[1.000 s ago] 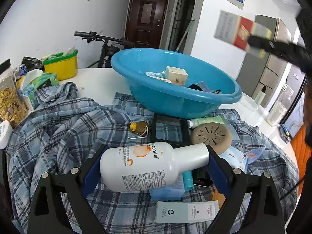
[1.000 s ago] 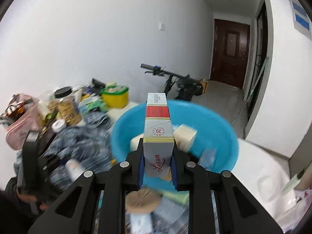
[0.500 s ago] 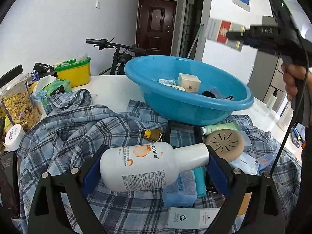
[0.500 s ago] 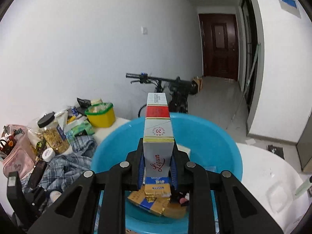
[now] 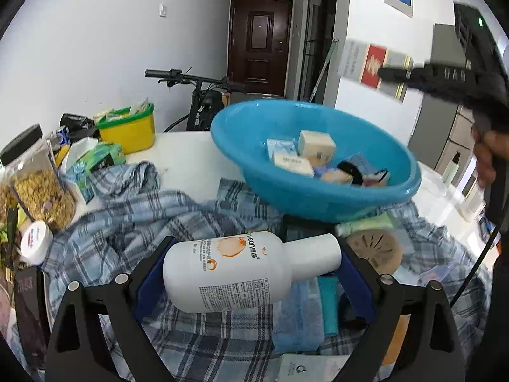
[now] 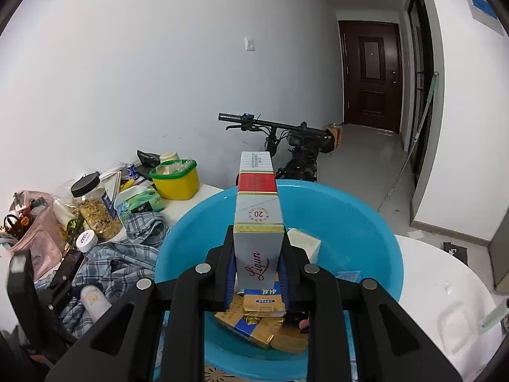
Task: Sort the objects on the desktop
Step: 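Lift the carton over the basin with the right gripper while the left grasps the white lotion bottle, then lower the white bottle into the basin and open the left gripper while the right holds the carton, then lower the red-and-white carton into the basin and open the right gripper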
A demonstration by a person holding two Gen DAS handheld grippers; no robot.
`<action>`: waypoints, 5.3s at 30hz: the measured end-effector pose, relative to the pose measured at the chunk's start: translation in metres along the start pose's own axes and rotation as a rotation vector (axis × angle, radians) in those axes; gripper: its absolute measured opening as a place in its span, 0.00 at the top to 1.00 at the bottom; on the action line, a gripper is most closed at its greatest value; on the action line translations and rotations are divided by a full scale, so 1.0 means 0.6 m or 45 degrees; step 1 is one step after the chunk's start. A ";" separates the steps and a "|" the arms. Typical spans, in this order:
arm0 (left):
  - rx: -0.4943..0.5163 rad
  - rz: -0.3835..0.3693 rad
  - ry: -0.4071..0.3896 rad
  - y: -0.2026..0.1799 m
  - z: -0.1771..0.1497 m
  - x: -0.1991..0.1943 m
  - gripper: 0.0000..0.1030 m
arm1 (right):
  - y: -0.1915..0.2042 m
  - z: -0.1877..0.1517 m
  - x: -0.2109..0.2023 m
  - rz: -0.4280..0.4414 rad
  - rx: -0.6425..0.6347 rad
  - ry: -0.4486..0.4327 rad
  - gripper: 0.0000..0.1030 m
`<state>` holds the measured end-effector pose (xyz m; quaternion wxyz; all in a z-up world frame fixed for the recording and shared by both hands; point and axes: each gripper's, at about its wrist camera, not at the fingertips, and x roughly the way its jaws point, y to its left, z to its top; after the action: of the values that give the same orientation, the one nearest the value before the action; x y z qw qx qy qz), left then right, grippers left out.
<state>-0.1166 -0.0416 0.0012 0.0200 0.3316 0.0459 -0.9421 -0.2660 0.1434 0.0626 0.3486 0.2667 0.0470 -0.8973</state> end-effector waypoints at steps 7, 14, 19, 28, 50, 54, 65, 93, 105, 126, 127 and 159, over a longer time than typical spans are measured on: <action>0.017 -0.106 -0.037 -0.011 0.087 -0.031 0.07 | -0.007 -0.001 -0.004 0.020 0.032 -0.019 0.79; 0.125 -0.067 -0.139 -0.049 0.167 -0.029 0.07 | -0.013 -0.002 -0.011 0.014 0.036 -0.026 0.79; 0.163 -0.093 -0.137 -0.073 0.199 0.015 0.07 | -0.024 -0.001 -0.010 -0.012 0.055 -0.038 0.79; 0.227 -0.117 -0.133 -0.111 0.237 0.091 0.07 | -0.038 -0.007 0.003 -0.055 0.065 -0.018 0.79; 0.215 -0.101 -0.077 -0.075 0.231 0.138 0.07 | -0.037 -0.019 0.030 -0.075 0.037 0.038 0.79; 0.227 -0.100 -0.079 -0.078 0.231 0.134 0.07 | -0.039 -0.018 0.026 -0.071 0.041 0.033 0.79; 0.243 -0.097 -0.072 -0.087 0.229 0.134 0.07 | -0.039 -0.018 0.022 -0.071 0.041 0.034 0.79; 0.253 -0.114 -0.053 -0.091 0.223 0.138 0.07 | -0.041 -0.016 0.018 -0.085 0.045 0.039 0.79; 0.261 -0.120 -0.050 -0.095 0.224 0.136 0.07 | -0.042 -0.016 0.019 -0.081 0.034 0.051 0.79; 0.261 -0.111 -0.024 -0.099 0.225 0.138 0.00 | -0.049 -0.012 0.016 -0.083 0.053 0.053 0.79; 0.255 -0.114 -0.026 -0.098 0.226 0.137 0.00 | -0.049 -0.012 0.016 -0.085 0.053 0.053 0.79; 0.239 -0.112 -0.031 -0.093 0.231 0.130 0.00 | -0.050 -0.014 0.020 -0.075 0.055 0.062 0.79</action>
<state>-0.2674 -0.0007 0.0642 -0.0521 0.3181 -0.0284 -0.9462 -0.2889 0.1609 0.0465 0.3150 0.2945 0.0441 -0.9012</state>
